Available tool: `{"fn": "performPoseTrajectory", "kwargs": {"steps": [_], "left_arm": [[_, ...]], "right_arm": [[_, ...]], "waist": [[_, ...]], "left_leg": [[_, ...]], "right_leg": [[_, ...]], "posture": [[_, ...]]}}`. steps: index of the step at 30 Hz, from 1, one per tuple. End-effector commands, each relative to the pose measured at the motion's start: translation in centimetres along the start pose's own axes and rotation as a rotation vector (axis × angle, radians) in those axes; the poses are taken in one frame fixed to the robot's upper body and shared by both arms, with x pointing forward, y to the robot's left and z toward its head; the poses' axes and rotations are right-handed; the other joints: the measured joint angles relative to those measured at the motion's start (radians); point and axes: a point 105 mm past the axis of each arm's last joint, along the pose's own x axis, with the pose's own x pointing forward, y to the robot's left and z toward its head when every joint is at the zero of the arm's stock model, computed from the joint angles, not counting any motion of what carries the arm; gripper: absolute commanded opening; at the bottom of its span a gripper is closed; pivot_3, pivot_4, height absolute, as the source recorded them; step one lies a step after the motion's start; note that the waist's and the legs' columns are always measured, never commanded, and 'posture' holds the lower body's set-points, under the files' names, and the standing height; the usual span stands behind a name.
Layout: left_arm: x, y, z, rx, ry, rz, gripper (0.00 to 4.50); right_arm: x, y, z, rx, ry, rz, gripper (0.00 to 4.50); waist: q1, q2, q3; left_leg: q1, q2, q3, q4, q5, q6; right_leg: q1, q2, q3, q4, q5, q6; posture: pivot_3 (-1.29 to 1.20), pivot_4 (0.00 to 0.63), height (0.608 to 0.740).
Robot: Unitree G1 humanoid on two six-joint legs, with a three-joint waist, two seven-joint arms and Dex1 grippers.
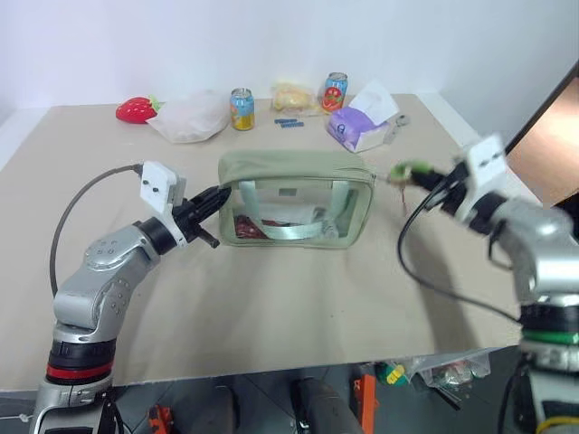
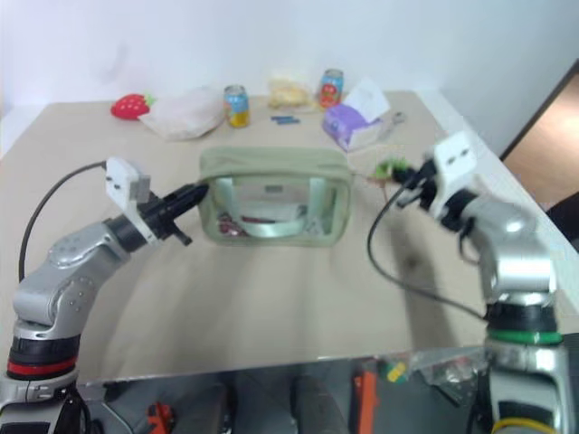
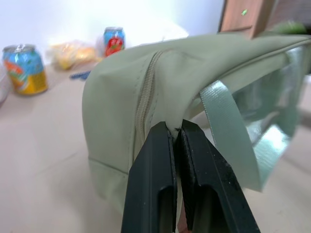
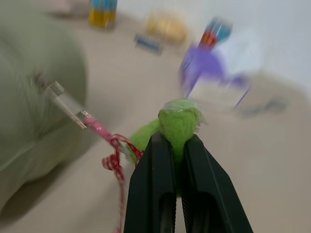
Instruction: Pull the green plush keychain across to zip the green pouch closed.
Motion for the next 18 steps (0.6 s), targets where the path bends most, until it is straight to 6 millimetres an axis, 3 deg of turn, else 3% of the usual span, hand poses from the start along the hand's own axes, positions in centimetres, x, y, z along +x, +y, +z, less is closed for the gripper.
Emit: {"fn": "performPoseTrajectory", "kwargs": {"steps": [1, 6, 10, 15, 16, 18], "left_arm": [[-0.3, 0.6, 1.8, 0.046, -0.067, 0.043, 0.00], [-0.1, 0.2, 1.5, 0.055, -0.052, 0.018, 0.00], [-0.1, 0.2, 1.4, 0.030, -0.054, 0.018, 0.00], [-0.4, 0.0, 0.8, -0.020, -0.022, -0.016, 0.00], [-0.5, -0.1, 0.7, -0.028, -0.013, -0.026, 0.58], [-0.7, -0.2, 0.6, -0.019, -0.001, -0.047, 1.06]], "right_arm": [[0.5, 4.0, -1.0, -0.046, 0.015, 0.016, 0.05], [1.3, 6.3, -4.3, -0.027, 0.057, 0.010, 0.05], [1.6, 6.0, -5.4, -0.021, 0.053, -0.019, 0.05], [1.3, 4.8, -3.6, 0.123, -0.026, -0.024, 0.05], [1.0, 4.8, -2.8, 0.132, -0.054, 0.006, 0.54], [0.5, 4.1, -1.5, 0.139, -0.088, 0.024, 1.02]], "waist": [[-0.002, 0.000, 0.000], [-0.002, 0.000, 0.000], [-0.003, -0.002, -0.001], [-0.002, -0.002, -0.001], [-0.002, -0.002, -0.001], [-0.002, -0.002, -0.001]], "left_leg": [[0.000, 0.000, 0.000, 0.000, 0.000, 0.000], [0.002, 0.000, 0.001, 0.002, 0.003, -0.001], [0.002, 0.000, 0.002, 0.005, 0.004, -0.001], [0.003, 0.000, 0.001, 0.006, 0.004, 0.000], [0.003, 0.000, 0.001, 0.005, 0.004, 0.000], [0.002, 0.000, 0.001, 0.005, 0.004, 0.000]], "right_leg": [[0.000, 0.000, 0.000, 0.000, 0.000, 0.000], [0.001, 0.000, 0.001, 0.000, 0.003, 0.002], [0.003, 0.000, 0.001, 0.000, 0.003, 0.000], [0.003, 0.001, 0.001, 0.000, 0.003, 0.000], [0.003, 0.001, 0.001, 0.000, 0.004, 0.000], [0.003, 0.001, 0.001, 0.000, 0.004, 0.001]], "posture": [[0.00, 0.150, 0.740], [0.00, 0.150, 0.740], [0.00, 0.150, 0.740], [0.00, 0.150, 0.740], [0.00, 0.150, 0.740], [0.00, 0.150, 0.740]]}}
